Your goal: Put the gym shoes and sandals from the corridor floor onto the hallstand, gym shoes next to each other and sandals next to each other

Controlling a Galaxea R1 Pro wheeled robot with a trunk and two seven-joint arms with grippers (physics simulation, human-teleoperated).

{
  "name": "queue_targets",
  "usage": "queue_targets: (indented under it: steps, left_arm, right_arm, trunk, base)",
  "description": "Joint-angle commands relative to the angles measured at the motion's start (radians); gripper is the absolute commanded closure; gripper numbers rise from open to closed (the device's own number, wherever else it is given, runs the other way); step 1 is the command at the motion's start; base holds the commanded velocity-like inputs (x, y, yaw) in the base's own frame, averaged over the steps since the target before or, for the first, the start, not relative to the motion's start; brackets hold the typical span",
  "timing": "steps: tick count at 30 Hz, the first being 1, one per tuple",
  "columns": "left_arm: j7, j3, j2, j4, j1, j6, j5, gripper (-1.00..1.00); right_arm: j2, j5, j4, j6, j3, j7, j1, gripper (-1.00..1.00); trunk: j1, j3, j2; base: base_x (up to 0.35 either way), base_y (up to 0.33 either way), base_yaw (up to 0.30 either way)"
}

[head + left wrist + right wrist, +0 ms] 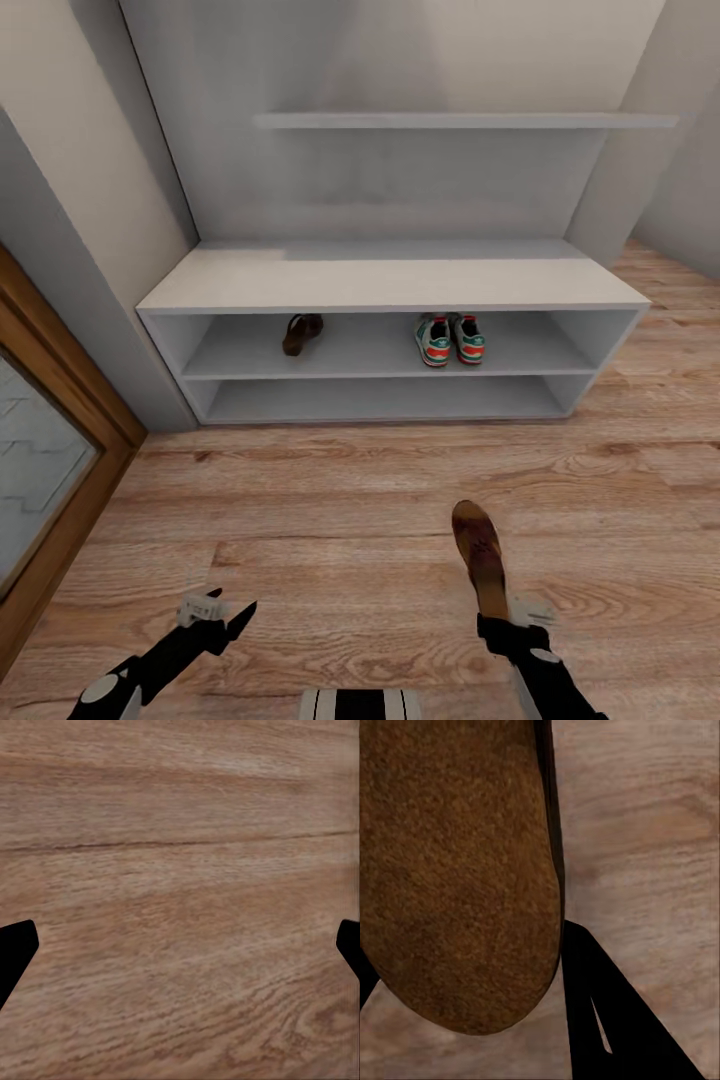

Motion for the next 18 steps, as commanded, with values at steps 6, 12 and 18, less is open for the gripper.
queue_targets:
  steps: [6,12,18]
  left_arm:
    - [-0.072,0.006,0.032,0.004,0.000,-0.003,0.022,-1.00]
    - [-0.112,0.009,0.050,0.005,0.000,-0.004,0.035,-1.00]
    - [-0.122,0.011,0.058,0.007,0.000,-0.005,0.037,-1.00]
  right_arm:
    - [0.084,0.009,0.000,0.123,0.046,-0.041,-0.116,1.00]
    - [0.128,0.008,0.006,0.207,0.101,-0.130,-0.229,1.00]
    - [0.128,0.006,0.005,0.270,0.148,-0.170,-0.352,1.00]
  trunk:
    - [0.000,-0.001,0.000]
    - [0.000,-0.001,0.000]
    - [0.000,-0.001,0.000]
  base:
    - [0.000,0.000,0.000]
    - [0.000,0.000,0.000]
    - [0.000,0.000,0.000]
